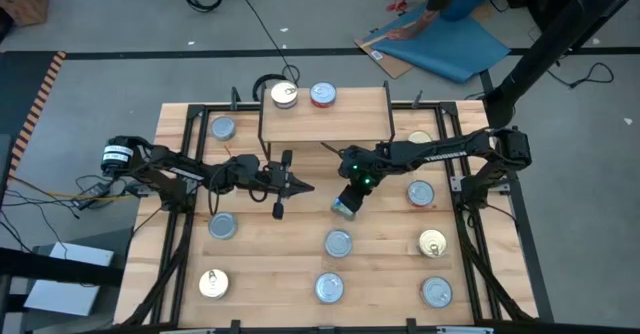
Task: Stack canned seafood by type on shelf
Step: Put the green tuna can on the shelf
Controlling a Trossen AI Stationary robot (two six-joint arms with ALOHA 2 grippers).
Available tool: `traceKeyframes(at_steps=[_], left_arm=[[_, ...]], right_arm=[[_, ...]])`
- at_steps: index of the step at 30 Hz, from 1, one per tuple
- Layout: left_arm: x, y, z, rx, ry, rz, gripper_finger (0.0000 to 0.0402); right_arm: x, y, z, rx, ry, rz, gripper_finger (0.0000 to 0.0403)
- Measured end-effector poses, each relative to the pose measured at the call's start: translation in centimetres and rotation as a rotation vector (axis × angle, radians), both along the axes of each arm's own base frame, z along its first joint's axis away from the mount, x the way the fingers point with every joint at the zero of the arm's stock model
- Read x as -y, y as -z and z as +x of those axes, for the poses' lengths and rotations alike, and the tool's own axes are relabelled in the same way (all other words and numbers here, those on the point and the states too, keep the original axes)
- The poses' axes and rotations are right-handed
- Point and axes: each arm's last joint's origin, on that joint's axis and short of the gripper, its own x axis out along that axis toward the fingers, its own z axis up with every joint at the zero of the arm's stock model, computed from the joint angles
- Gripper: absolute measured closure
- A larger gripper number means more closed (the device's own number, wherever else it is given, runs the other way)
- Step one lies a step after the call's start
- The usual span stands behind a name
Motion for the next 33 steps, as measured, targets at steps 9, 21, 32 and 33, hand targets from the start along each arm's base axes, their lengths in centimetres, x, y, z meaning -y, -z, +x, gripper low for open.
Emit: traceKeyframes(at_steps=[9,21,32,33], left_arm=[[0.0,0.0,0.0,-0.001,-0.001,-0.011,0.0401],[0.0,0.0,0.0,-0.001,-0.001,-0.010,0.0401],[-0.1,0.0,0.0,-0.001,-0.021,-0.010,0.0401],[-0.1,0.0,0.0,-0.001,-0.021,-0.011,0.0401]], right_arm=[[0.5,-0.8,-0.4,0.019,0.013,-0.018,0.0265],[-3.8,-2.2,-1.2,0.003,0.055,-0.117,0.0130],[-6.9,-1.6,-1.6,-0.029,0.103,-0.358,0.0117],[-7.0,-1.4,-1.5,-0.032,0.097,-0.369,0.0117]])
